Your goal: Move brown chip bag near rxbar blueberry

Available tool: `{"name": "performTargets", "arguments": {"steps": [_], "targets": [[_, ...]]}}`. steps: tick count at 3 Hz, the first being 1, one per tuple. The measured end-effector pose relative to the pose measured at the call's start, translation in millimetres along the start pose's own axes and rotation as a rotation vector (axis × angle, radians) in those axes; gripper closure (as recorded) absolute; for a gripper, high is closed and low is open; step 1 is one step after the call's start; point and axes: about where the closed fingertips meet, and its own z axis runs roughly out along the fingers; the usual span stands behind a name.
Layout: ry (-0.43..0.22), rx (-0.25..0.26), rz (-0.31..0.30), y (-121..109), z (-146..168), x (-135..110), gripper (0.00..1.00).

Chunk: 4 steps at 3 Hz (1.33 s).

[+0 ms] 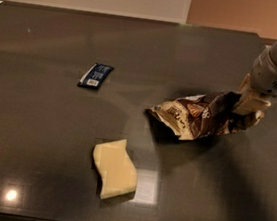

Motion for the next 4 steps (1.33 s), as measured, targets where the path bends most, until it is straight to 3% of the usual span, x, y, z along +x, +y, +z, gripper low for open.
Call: {"name": "performTargets", "arguments": {"steps": [2,4], "targets": [[-0.079,0.01,-0.019,-27,-23,-49,1.0],[-0.144,0.047,0.025,-69,-34,-93,1.0]]}}
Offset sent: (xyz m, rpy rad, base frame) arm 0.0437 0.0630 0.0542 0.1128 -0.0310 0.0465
